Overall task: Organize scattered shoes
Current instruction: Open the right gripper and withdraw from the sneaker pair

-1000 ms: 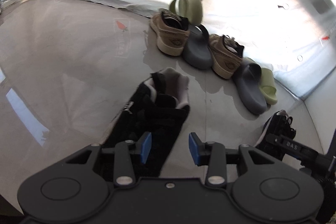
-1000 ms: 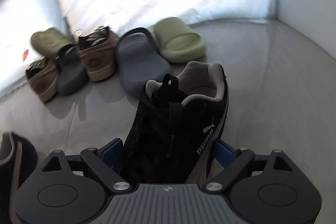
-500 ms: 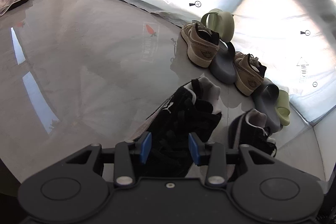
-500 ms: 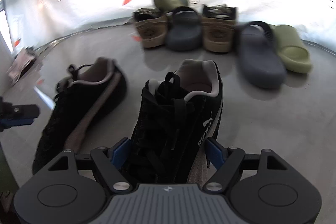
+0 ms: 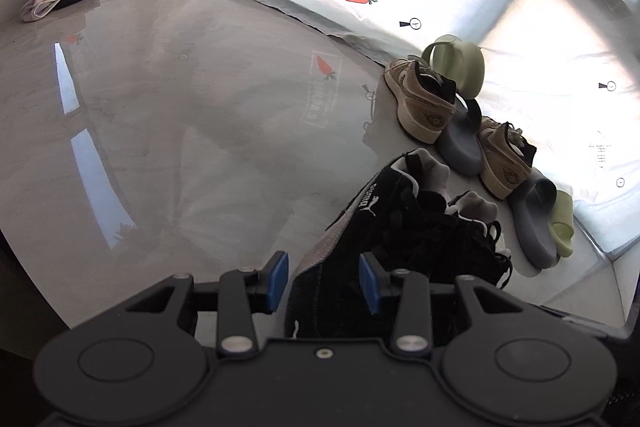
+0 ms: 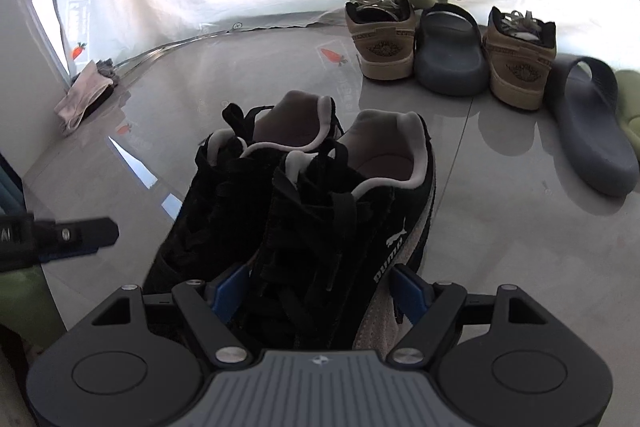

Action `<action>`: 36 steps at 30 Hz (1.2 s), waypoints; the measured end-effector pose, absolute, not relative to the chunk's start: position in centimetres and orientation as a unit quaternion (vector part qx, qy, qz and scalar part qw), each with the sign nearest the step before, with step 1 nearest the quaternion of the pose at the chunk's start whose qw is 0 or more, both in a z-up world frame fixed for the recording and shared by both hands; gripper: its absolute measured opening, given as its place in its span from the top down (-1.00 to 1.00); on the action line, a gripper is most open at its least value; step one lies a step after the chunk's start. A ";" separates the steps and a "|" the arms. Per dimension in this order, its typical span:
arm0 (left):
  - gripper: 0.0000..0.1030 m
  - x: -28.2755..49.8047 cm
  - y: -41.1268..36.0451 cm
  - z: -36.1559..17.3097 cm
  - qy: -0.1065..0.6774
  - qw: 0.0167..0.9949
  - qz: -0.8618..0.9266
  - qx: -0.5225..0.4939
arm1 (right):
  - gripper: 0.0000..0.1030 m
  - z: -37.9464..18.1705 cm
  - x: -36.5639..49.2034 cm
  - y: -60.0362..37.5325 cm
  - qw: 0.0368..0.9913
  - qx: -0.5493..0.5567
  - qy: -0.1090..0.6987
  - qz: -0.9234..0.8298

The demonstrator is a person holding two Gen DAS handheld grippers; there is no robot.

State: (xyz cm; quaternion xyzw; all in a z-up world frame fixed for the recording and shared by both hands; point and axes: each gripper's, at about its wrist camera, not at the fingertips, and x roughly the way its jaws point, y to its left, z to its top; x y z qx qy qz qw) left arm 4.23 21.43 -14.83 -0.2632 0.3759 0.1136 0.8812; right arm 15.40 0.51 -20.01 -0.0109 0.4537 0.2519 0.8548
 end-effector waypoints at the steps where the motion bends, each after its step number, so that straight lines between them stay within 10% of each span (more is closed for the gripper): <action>1: 0.23 4.3 21.5 -14.8 0.375 0.881 0.114 -0.263 | -0.52 -20.0 15.6 0.8 0.854 -0.007 0.456 0.252; 18: 0.22 6.2 21.5 -13.6 0.352 0.892 0.113 -0.260 | -0.60 -20.3 16.9 5.3 0.833 -0.042 0.449 0.321; 36: 0.04 17.5 7.9 -12.6 0.385 0.902 -0.105 -0.165 | -0.75 -18.8 17.3 -15.5 0.883 0.174 0.429 0.076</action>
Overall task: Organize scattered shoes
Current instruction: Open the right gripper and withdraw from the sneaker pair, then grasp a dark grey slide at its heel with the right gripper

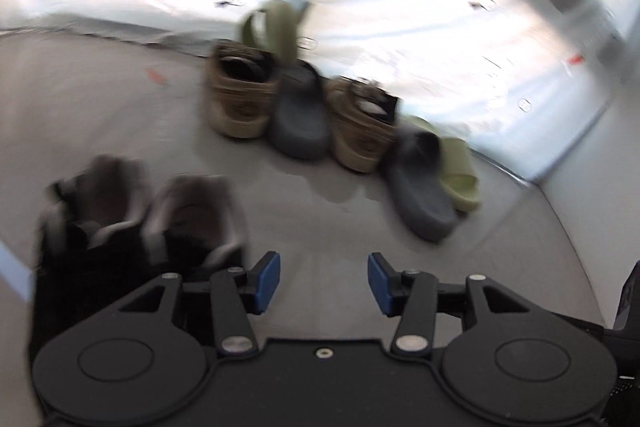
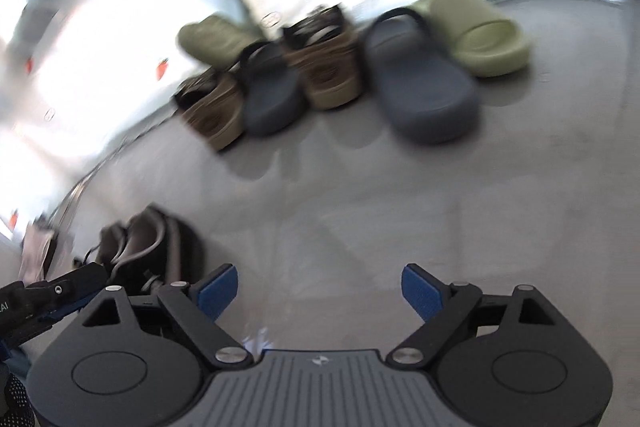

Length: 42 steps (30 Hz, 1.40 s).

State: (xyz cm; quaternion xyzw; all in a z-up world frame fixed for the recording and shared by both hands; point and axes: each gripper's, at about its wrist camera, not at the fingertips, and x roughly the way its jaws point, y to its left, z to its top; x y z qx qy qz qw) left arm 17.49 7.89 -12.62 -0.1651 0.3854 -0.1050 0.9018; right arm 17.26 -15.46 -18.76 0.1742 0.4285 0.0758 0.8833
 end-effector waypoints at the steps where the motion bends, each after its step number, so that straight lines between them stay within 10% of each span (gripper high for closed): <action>1: 0.03 18.7 6.6 -12.8 0.386 0.901 -0.114 -0.164 | -0.75 -18.8 17.2 -16.1 0.885 0.175 0.426 0.069; 23: 0.39 41.3 -8.4 -21.4 0.375 0.922 -0.035 -0.092 | -0.76 -20.2 22.6 -28.7 0.909 0.158 0.385 -0.010; 26: 0.68 41.5 -8.1 -21.8 0.372 0.924 -0.026 -0.089 | -0.76 -20.4 23.0 -28.9 0.909 0.156 0.386 -0.014; 42: 0.69 29.1 -5.9 -21.3 0.388 0.912 -0.130 -0.013 | -0.76 -18.9 20.0 -27.9 0.915 0.151 0.372 -0.022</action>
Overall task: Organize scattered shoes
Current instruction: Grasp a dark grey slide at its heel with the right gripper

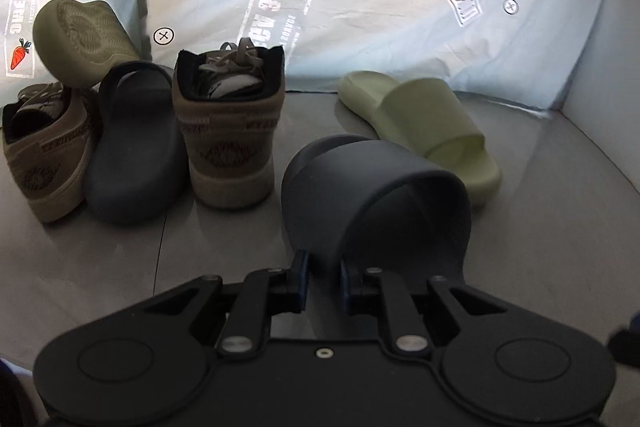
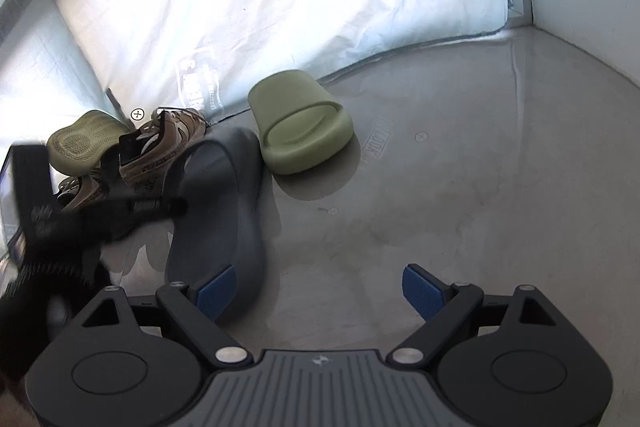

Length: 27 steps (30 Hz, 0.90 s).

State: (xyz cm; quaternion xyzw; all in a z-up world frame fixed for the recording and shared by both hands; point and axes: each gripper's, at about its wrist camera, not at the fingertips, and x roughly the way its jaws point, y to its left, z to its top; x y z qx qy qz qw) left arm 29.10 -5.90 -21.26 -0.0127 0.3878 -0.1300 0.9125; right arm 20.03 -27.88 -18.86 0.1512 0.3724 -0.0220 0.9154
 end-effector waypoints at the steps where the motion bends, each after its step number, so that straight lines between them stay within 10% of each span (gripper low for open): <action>1: 0.69 27.3 -5.4 -21.1 0.393 0.909 -0.139 -0.011 | -0.76 -18.7 19.7 -27.8 0.916 0.153 0.371 -0.023; 21: 0.61 13.0 0.3 -17.2 0.405 0.886 -0.225 -0.021 | -0.74 -18.6 12.5 -21.2 0.901 0.086 0.423 0.032; 27: 0.61 11.9 3.1 -16.9 0.404 0.894 -0.189 -0.046 | 0.07 -20.2 12.2 -18.5 0.876 0.094 0.467 0.081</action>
